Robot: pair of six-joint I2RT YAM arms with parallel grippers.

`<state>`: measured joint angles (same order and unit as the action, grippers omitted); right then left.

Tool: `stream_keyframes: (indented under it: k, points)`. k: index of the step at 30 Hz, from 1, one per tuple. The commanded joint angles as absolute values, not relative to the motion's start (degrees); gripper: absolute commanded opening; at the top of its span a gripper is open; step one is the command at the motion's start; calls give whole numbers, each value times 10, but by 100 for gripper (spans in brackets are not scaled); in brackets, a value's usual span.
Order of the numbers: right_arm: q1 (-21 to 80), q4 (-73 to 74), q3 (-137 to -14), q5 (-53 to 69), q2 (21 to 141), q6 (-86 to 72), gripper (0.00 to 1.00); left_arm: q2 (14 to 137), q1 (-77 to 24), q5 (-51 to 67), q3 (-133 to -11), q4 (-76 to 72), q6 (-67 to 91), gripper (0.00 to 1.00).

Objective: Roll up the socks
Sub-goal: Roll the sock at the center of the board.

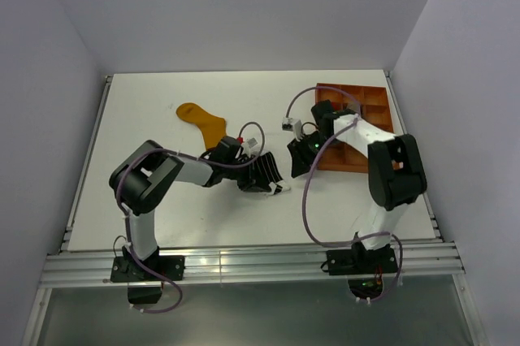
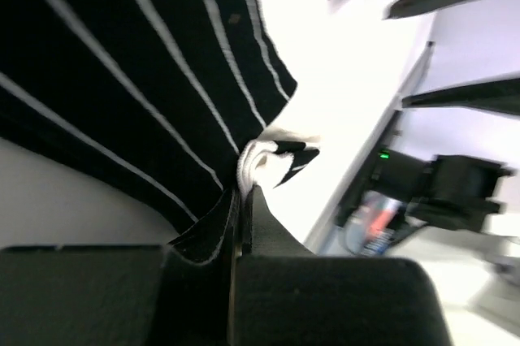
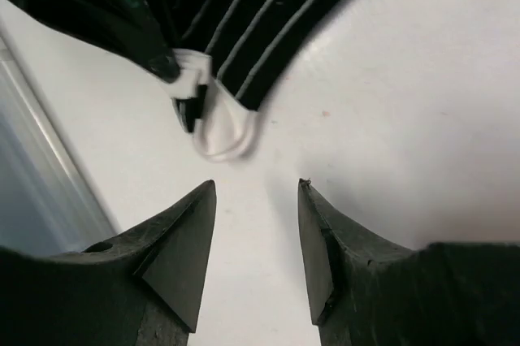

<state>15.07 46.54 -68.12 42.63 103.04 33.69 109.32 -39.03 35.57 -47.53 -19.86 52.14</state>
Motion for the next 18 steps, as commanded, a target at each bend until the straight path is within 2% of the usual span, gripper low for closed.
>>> stream_keyframes:
  k: [1, 5, 10, 18]
  points:
    - [158, 332, -609, 362, 908, 343, 53, 1136, -376, 413, -497, -95, 576, 0]
    - [211, 230, -510, 287, 794, 390, 53, 1166, -363, 466, -511, -63, 608, 0]
    - [327, 104, -383, 201, 687, 447, 59, 1186, -355, 469, -561, 56, 570, 0]
    - [460, 7, -307, 98, 687, 513, 59, 1201, -352, 466, -604, 133, 530, 0]
